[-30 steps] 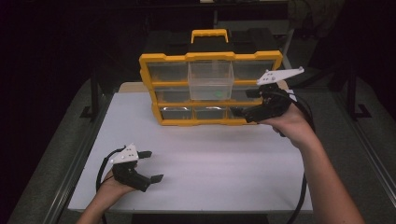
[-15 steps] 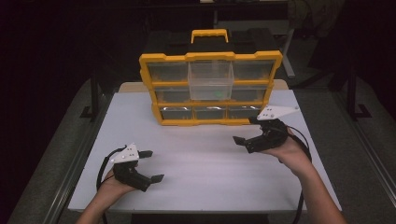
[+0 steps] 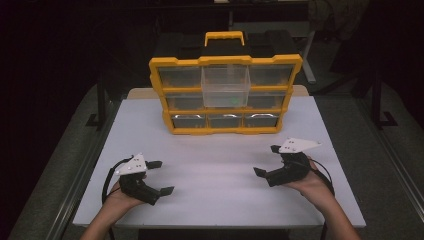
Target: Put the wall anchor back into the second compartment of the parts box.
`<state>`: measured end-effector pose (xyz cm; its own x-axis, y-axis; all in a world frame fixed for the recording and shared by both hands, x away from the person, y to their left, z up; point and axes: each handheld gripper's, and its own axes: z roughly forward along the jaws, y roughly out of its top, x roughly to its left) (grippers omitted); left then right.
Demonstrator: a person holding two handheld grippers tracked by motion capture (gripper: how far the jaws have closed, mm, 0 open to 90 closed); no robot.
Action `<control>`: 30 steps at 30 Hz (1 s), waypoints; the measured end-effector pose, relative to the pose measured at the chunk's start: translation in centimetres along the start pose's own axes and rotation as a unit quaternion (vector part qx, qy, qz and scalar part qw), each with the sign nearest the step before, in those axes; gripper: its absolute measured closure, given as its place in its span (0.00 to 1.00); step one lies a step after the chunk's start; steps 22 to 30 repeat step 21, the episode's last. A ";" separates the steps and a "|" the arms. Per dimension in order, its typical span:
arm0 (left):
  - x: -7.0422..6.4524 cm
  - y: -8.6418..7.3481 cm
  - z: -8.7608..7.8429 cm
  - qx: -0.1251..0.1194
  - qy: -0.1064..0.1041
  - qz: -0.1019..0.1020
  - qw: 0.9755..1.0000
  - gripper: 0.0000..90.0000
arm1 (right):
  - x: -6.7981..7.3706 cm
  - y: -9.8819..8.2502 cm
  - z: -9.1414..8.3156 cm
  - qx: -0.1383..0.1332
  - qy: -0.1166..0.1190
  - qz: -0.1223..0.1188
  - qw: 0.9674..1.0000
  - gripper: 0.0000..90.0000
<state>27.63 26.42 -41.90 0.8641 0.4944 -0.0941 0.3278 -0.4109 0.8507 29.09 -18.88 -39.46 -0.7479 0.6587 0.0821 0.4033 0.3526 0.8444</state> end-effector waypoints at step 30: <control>0.2 -0.2 0.1 0.006 0.000 0.003 1.000 0.01 | 0.6 -4.9 -0.7 0.011 -0.013 0.020 1.000 0.04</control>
